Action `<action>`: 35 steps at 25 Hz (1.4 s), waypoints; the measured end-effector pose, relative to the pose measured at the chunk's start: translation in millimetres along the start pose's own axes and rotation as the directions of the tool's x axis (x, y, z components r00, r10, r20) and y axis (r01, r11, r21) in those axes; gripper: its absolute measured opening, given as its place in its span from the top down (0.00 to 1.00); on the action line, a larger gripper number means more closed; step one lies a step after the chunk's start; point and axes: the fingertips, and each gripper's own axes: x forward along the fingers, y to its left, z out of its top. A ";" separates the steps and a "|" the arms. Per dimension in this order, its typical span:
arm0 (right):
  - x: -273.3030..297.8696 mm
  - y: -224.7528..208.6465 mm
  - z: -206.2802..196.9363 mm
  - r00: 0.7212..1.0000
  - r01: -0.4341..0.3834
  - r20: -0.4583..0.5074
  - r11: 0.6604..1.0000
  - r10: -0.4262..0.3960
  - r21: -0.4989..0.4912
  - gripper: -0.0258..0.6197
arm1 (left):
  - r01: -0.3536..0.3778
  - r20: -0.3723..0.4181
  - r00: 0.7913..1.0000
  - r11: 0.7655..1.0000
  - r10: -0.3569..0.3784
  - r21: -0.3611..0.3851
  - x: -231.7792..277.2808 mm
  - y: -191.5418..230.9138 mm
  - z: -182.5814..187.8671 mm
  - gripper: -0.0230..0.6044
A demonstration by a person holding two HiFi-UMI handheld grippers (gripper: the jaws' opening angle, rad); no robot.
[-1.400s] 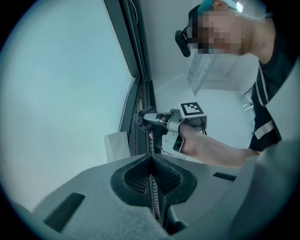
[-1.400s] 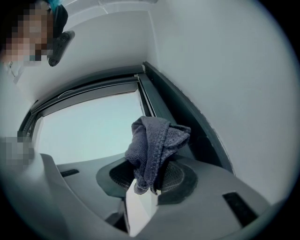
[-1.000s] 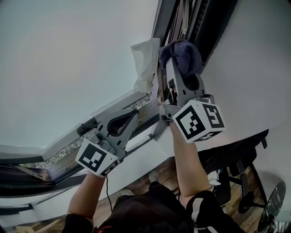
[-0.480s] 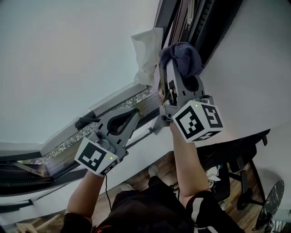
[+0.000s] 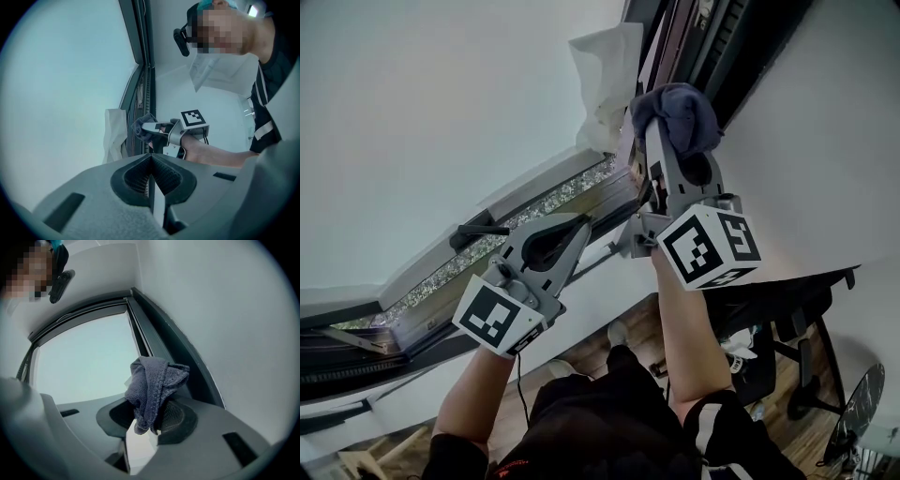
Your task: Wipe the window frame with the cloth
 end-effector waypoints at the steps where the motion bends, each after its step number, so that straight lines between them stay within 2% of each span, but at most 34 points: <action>1: -0.7 -1.1 -2.8 1.000 0.002 -0.005 1.000 -0.002 0.002 0.78 | 0.002 -0.003 1.000 1.000 -0.002 -0.006 -0.5 -0.5 -1.7 0.93; 5: -3.7 -6.3 -15.6 1.000 0.013 -0.026 1.000 -0.012 0.010 0.78 | -0.014 -0.049 0.999 0.999 0.012 -0.041 -2.4 -0.1 -12.6 0.93; 13: -11.7 -19.8 -49.1 0.997 0.035 -0.076 0.999 -0.033 0.027 0.78 | 0.000 -0.028 1.000 0.999 -0.001 -0.046 -1.5 -2.4 -28.3 0.93; 22: -16.6 -30.7 -77.5 0.993 0.048 -0.112 0.998 -0.043 0.046 0.78 | -0.007 -0.080 0.997 0.995 -0.002 -0.102 -0.5 -6.4 -50.9 0.93; 32: -24.6 -44.3 -115.2 0.985 0.080 -0.159 0.994 -0.067 0.077 0.78 | -0.004 -0.077 0.997 0.995 -0.004 -0.100 -0.8 -2.4 -70.3 0.93; 35: -27.2 -48.8 -125.9 0.982 0.091 -0.175 0.992 -0.075 0.083 0.78 | 0.004 -0.050 0.999 0.994 -0.009 -0.112 1.2 -2.7 -69.3 0.93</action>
